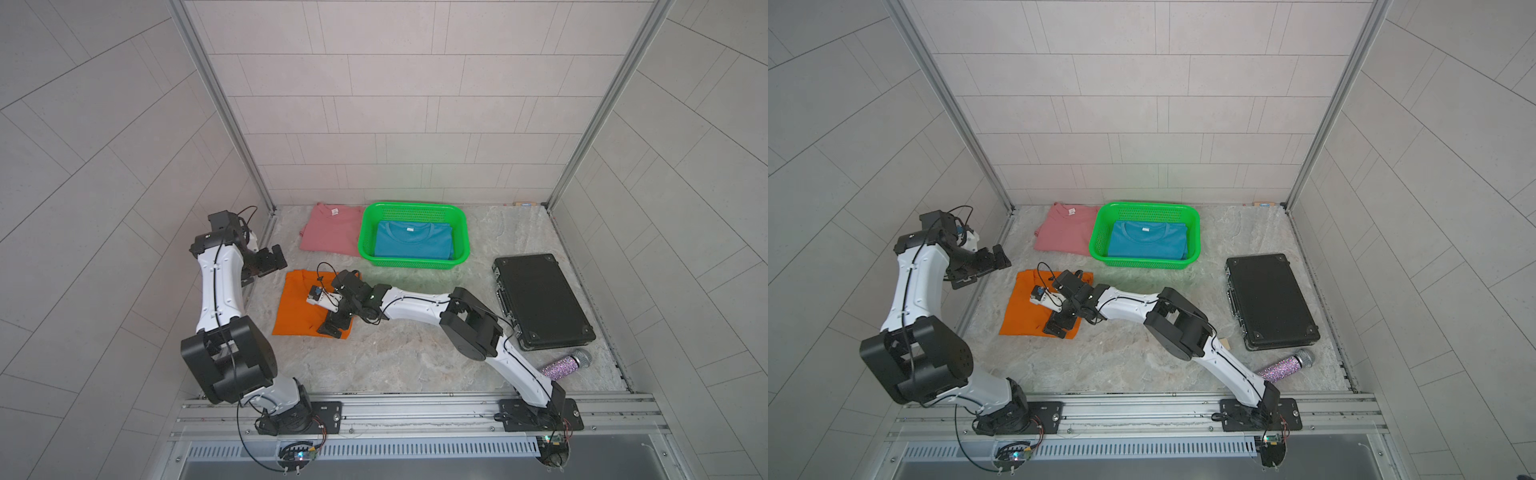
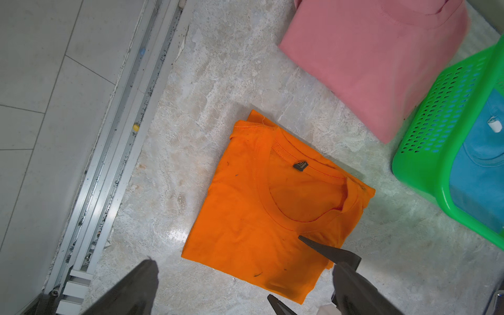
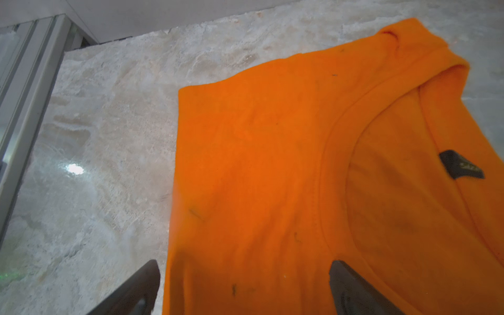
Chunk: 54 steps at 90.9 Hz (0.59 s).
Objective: Put the folded t-shirts into the basket
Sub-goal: Move the T-shirt to the center of the board.
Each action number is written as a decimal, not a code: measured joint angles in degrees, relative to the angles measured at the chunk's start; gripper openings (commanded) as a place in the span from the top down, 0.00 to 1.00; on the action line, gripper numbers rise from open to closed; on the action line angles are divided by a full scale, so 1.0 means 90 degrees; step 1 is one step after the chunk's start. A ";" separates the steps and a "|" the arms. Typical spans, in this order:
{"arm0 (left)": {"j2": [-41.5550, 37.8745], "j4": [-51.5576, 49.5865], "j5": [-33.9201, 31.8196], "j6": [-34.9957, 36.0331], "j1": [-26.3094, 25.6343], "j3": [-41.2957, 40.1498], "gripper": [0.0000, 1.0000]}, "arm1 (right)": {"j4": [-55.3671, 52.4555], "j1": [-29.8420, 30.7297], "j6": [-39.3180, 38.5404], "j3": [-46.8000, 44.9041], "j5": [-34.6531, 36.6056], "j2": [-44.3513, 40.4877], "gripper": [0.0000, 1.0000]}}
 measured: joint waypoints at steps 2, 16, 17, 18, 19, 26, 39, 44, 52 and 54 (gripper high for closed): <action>0.0002 0.0007 0.0010 0.0000 0.0000 0.0000 0.00 | 0.0027 -0.0005 0.0097 -0.0032 -0.0012 0.0000 0.00; 0.0007 0.0100 0.0029 0.0000 0.0024 -0.0027 0.00 | 0.0474 -0.0007 0.0457 -0.0568 -0.0170 -0.0117 0.00; 0.0007 0.0104 0.0029 0.0000 0.0024 -0.0034 0.00 | 0.0508 -0.0007 0.0476 -0.0629 -0.0185 -0.0148 0.00; 0.0007 0.0112 0.0029 0.0000 0.0024 -0.0041 0.00 | 0.0542 -0.0007 0.0476 -0.0719 -0.0206 -0.0192 0.00; 0.0010 0.0124 0.0034 0.0000 0.0024 -0.0053 0.00 | 0.0583 -0.0010 0.0486 -0.0797 -0.0209 -0.0233 0.00; 0.0036 0.0177 0.0053 0.0012 0.0024 -0.0134 0.00 | 0.0772 -0.0007 0.0471 -0.1394 -0.0262 -0.0571 0.00; 0.0204 0.0206 0.0153 0.0075 0.0034 -0.0240 0.00 | 0.1001 -0.0036 0.0272 -0.2574 -0.0384 -0.1280 0.00; 0.0236 0.0223 0.0255 0.0124 0.0034 -0.0350 0.00 | 0.1052 -0.0053 0.0148 -0.3002 -0.0442 -0.1564 0.00; 0.0228 0.0277 0.0578 0.0226 0.0034 -0.0658 0.00 | 0.1037 -0.0095 -0.0151 -0.3701 -0.0566 -0.2038 0.00; 0.0221 0.0316 0.0665 0.0236 0.0034 -0.0753 0.00 | 0.1030 -0.0107 -0.0211 -0.3857 -0.0593 -0.2142 0.00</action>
